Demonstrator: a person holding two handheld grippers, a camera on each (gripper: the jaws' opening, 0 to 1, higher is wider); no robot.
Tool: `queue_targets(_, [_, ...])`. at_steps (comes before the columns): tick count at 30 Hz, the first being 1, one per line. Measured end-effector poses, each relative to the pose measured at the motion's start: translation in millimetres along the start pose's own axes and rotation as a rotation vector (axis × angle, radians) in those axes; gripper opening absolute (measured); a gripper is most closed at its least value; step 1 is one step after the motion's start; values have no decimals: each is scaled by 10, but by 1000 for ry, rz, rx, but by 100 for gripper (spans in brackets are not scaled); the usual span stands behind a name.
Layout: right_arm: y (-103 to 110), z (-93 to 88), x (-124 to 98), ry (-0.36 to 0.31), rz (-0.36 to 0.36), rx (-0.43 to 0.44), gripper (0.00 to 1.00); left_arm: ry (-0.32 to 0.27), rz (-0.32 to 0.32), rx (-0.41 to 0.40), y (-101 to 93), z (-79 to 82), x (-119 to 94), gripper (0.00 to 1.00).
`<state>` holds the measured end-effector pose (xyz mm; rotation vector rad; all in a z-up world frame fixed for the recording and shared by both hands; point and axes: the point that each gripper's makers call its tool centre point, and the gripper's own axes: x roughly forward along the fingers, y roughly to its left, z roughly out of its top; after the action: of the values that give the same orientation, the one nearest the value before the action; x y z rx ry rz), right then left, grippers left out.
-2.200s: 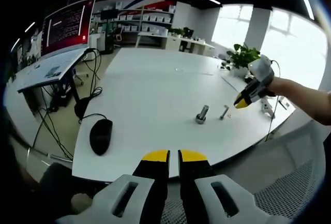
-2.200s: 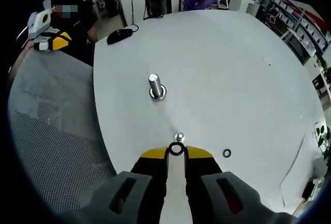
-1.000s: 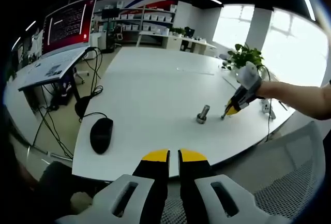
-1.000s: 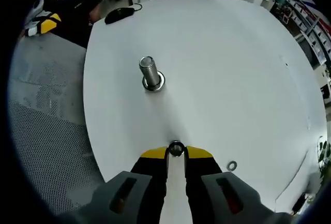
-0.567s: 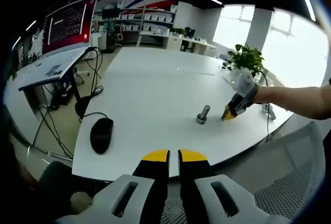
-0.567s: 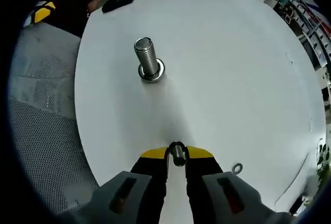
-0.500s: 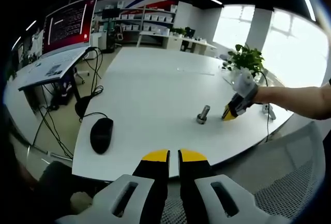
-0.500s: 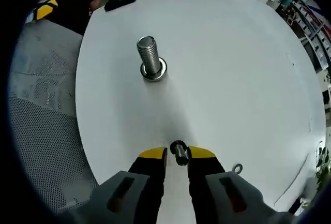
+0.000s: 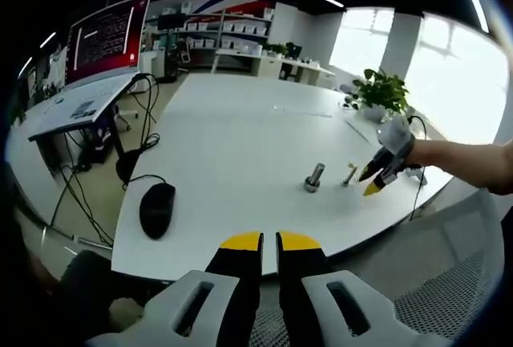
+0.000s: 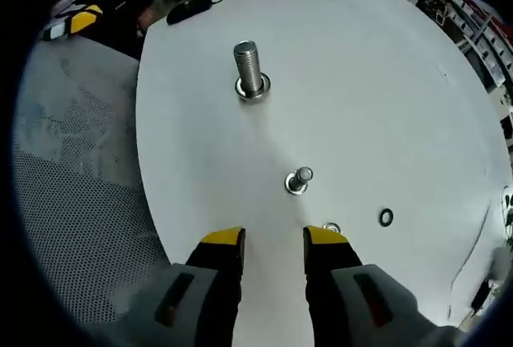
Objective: Place the washer onto the threaded stud by aligning its center hole with the stud, sliding it down to the base, and recovering from edge contact or off-axis alignment until the washer reaches the visible bottom stop.
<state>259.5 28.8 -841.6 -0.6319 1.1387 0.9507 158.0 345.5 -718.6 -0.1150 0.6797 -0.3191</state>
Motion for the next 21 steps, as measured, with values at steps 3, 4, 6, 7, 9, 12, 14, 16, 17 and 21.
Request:
queue_targets(3, [65,-19,-130,-56,7,50,31,-1,-2,1,-2,3,0,4])
queue_targets(4, [115,-20,-189,-89,23,80,31,0,-3,2,-3,3,0,4])
queue_targets(6, [186,-30,-288,-135,41,110,31,1,-4,3,-5,0,0,4])
queue_targets(7, [196,-34,-309,-143,40,116,30,1,-4,3,-5,0,-1,4])
queue_targets(9, [236,-112,-395,-147,29,127,30,2,-5,4,-5,0,-1,4])
queue_targets(12, [312,-188,-540,-181,12,162,30,0,-6,4,-5,3,-3,4])
queue_targets(14, [369,-224,-620,-211,13,222,30,2,-4,3,-3,-2,-4,4])
queue_targets(16, [399,-250,-680,-235,3,265,30,7,-3,5,-2,-8,-4,4])
queue_targets(17, [413,-260,-716,-261,1,290,30,9,-3,6,0,-12,-4,4])
queue_targets(21, [639,-226,-875,-339,57,346,30,11,-5,17,-5,-20,-8,4])
